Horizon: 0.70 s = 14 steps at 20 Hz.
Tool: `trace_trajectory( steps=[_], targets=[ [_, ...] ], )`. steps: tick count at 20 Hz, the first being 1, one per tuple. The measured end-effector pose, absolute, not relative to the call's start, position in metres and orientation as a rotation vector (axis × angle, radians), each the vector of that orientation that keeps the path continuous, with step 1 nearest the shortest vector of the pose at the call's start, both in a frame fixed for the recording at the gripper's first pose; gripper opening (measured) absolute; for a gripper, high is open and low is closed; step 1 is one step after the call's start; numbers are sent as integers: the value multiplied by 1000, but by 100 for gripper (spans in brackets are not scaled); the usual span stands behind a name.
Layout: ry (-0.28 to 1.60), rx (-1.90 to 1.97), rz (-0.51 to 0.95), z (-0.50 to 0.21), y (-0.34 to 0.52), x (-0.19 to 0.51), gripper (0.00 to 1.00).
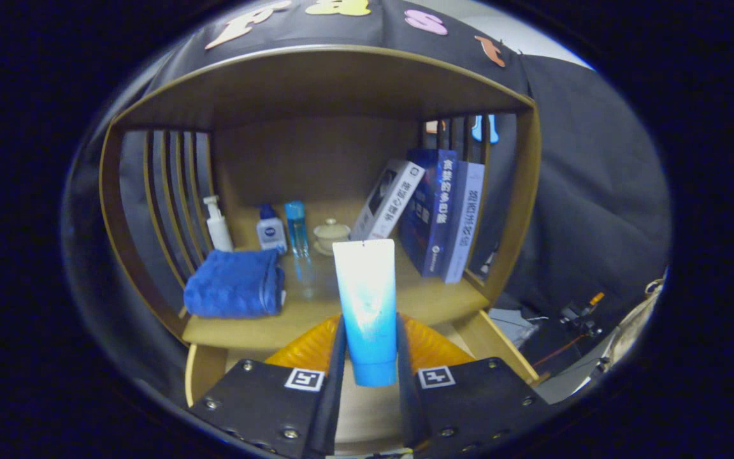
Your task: Pull open the drawer, take out the items inside it, and place them on the countertop above the cabinet.
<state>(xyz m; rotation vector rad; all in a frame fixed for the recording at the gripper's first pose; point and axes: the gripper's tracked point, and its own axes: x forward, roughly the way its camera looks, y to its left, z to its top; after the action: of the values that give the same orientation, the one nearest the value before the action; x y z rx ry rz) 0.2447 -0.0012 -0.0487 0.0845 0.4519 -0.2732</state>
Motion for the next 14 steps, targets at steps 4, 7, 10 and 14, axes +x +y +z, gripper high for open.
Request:
trace_trajectory(
  steps=[4,7,10,14],
  targets=[
    [478,107,-256,-65,-11,274,39],
    [532,126,-235,-94,-16,292,39],
    [581,136,-219,-121,-17,301,39],
    [608,155,-208,-137,-19,313,39]
  ],
)
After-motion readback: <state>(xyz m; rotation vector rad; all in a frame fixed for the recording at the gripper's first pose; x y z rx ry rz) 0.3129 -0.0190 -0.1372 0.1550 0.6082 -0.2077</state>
